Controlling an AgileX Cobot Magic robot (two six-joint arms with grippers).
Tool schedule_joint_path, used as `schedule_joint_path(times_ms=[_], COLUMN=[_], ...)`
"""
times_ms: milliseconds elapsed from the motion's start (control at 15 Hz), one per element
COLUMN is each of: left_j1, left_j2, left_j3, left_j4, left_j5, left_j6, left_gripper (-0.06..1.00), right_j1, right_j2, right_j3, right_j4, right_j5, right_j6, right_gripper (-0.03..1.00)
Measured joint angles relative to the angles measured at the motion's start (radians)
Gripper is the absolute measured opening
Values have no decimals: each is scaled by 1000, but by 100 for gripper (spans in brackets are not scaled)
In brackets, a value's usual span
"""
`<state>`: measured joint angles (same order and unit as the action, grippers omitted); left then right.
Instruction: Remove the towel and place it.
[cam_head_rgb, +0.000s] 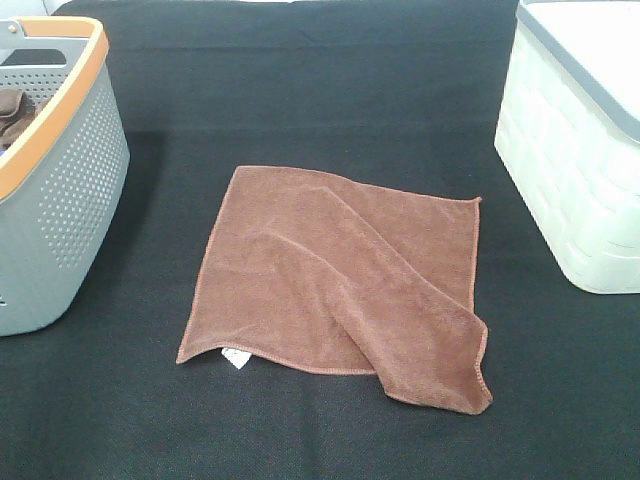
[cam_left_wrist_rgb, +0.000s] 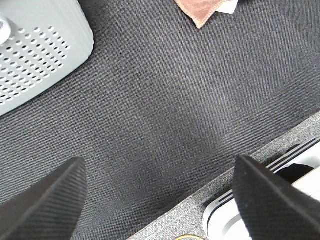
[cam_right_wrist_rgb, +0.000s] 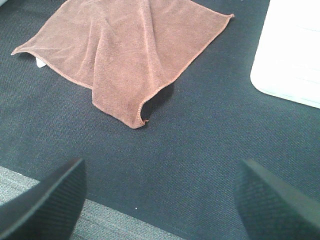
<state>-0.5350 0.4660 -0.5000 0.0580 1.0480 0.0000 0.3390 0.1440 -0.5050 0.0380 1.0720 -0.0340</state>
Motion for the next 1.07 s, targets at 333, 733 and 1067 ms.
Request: schedule_joint_path(times_ms=[333, 733, 1067], left_j1=[0, 218, 485], left_j2=[0, -110, -454], left_j3=[0, 1, 1], left_j4=[0, -3, 1], left_j5=[0, 0, 1], left_j6=[0, 0, 0], left_gripper=[77, 77, 77], right_j1=[0, 0, 0], right_j2=[0, 0, 0], right_j3=[0, 0, 0], right_j4=[0, 0, 0], right_j5=[-1, -1, -2], right_j6=[0, 0, 0], right_gripper=[77, 77, 77])
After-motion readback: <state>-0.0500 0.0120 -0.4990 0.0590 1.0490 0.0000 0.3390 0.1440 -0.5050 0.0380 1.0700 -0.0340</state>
